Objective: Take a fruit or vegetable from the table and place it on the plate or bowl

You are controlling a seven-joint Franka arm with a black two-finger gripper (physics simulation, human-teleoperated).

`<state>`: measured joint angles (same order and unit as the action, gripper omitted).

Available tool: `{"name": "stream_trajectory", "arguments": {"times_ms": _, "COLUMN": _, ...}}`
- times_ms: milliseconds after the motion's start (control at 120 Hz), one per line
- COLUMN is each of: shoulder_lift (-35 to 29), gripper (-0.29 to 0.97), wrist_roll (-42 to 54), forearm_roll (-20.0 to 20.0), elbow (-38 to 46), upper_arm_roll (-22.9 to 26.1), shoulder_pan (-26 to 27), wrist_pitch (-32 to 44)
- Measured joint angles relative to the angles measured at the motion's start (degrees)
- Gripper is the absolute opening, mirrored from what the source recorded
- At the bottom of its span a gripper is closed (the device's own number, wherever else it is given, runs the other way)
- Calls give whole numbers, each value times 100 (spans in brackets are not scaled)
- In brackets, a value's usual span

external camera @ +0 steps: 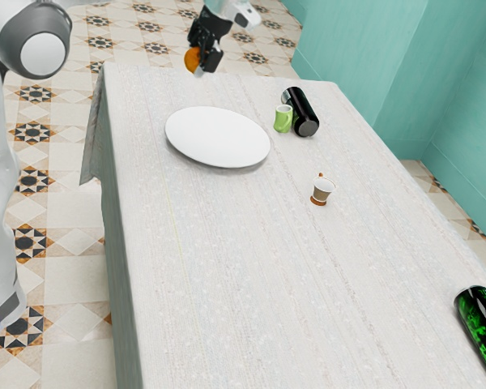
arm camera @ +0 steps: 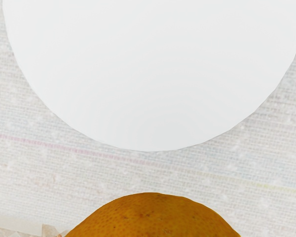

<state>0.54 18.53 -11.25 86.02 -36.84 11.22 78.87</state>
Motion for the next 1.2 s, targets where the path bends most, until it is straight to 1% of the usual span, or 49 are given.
{"name": "stream_trajectory", "arguments": {"times_ms": 158, "shoulder_lift": 201, "gripper": 33, "wrist_roll": 145, "forearm_roll": 157, "elbow": -36, "upper_arm_roll": -6, "shoulder_pan": -137, "wrist_pitch": 10}}
{"name": "stream_trajectory", "arguments": {"times_ms": 225, "shoulder_lift": 438, "gripper": 33, "wrist_roll": 193, "forearm_roll": 250, "elbow": -226, "upper_arm_roll": -8, "shoulder_pan": -5, "wrist_pitch": 13}}
{"name": "stream_trajectory", "arguments": {"times_ms": 317, "shoulder_lift": 887, "gripper": 33, "wrist_roll": 254, "forearm_roll": 465, "elbow": -634, "upper_arm_roll": -10, "shoulder_pan": 406, "wrist_pitch": 54}}
{"name": "stream_trajectory", "arguments": {"times_ms": 350, "shoulder_lift": 1010, "gripper": 33, "wrist_roll": 276, "forearm_roll": 565, "elbow": -705, "upper_arm_roll": -9, "shoulder_pan": 425, "wrist_pitch": 112}}
{"name": "stream_trajectory", "arguments": {"times_ms": 483, "shoulder_lift": 1505, "gripper": 33, "wrist_roll": 376, "forearm_roll": 1019, "elbow": -820, "upper_arm_roll": -2, "shoulder_pan": 6, "wrist_pitch": 391}}
{"name": "stream_trajectory", "arguments": {"times_ms": 658, "shoulder_lift": 2235, "gripper": 33, "wrist_roll": 549, "forearm_roll": 1614, "elbow": -1249, "upper_arm_roll": 35, "shoulder_pan": -496, "wrist_pitch": 716}}
{"name": "stream_trajectory", "arguments": {"times_ms": 817, "shoulder_lift": 2703, "gripper": 32, "wrist_roll": 731, "forearm_roll": 2137, "elbow": -1580, "upper_arm_roll": 53, "shoulder_pan": -847, "wrist_pitch": 1025}}
{"name": "stream_trajectory", "arguments": {"times_ms": 883, "shoulder_lift": 2910, "gripper": 32, "wrist_roll": 808, "forearm_roll": 2350, "elbow": -1736, "upper_arm_roll": 231, "shoulder_pan": -1113, "wrist_pitch": 1138}}
{"name": "stream_trajectory", "arguments": {"times_ms": 942, "shoulder_lift": 2979, "gripper": 32, "wrist_roll": 870, "forearm_roll": 2463, "elbow": -1788, "upper_arm_roll": 411, "shoulder_pan": -1382, "wrist_pitch": 1222}}
{"name": "stream_trajectory", "arguments": {"times_ms": 1025, "shoulder_lift": 3068, "gripper": 32, "wrist_roll": 961, "forearm_roll": 2556, "elbow": -1816, "upper_arm_roll": 506, "shoulder_pan": -1667, "wrist_pitch": 1311}}
{"name": "stream_trajectory", "arguments": {"times_ms": 1200, "shoulder_lift": 3356, "gripper": 32, "wrist_roll": 1137, "forearm_roll": 2672, "elbow": -1829, "upper_arm_roll": 747, "shoulder_pan": -1946, "wrist_pitch": 1481}}
